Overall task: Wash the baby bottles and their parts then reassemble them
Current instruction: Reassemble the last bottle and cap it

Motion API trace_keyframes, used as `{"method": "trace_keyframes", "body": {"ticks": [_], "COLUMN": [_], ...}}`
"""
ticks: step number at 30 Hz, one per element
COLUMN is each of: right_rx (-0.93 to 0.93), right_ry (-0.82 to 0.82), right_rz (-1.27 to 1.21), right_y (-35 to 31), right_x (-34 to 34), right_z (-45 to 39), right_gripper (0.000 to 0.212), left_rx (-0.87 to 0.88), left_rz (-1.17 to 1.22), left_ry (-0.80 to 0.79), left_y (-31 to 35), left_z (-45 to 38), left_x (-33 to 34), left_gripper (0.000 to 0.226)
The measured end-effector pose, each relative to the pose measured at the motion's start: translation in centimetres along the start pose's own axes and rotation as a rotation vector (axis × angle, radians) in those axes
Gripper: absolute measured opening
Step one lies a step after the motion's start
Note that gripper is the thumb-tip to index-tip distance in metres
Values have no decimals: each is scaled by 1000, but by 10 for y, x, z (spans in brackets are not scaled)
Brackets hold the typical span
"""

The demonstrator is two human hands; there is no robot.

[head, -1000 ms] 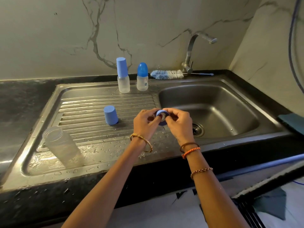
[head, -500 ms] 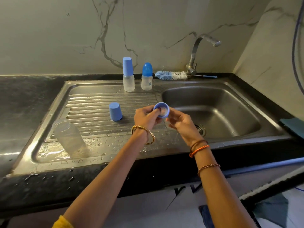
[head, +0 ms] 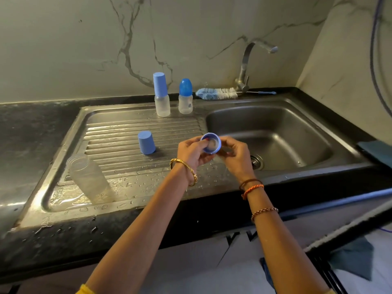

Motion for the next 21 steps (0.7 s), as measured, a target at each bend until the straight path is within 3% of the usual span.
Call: {"method": "trace_keyframes", "body": {"ticks": [5, 8, 14, 17, 21], "right_rx": [206, 138, -70, 20, 137], "right_ry": [58, 47, 251, 317, 232], "right_rz": [-96, 54, 275, 192, 113], "right_y": [-4, -12, -23, -15, -10], "right_x": [-2, 3, 1, -4, -6], "right_z": [6, 4, 1, -1, -7], "right_gripper": [20, 24, 14, 10, 12], "left_rx": [67, 126, 223, 298, 412], "left_rz": [-78, -177, -260, -370, -564], "left_ry": [167, 203, 234, 235, 215], "left_y": [1, 0, 3, 3, 2], "left_z": [-7, -7, -8, -13, -16], "left_x": [-5, 0, 9, 7, 7], "left_gripper": [9, 15, 11, 14, 19]}}
Point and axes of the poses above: each hand's wrist, its own z-axis away from the middle knuckle, its own x-axis out of the palm, y = z × x, the point moved 5 cm from there along -z, towards the middle knuckle, and after that the axes turned 15 degrees about -z, right-handed, at the moved point
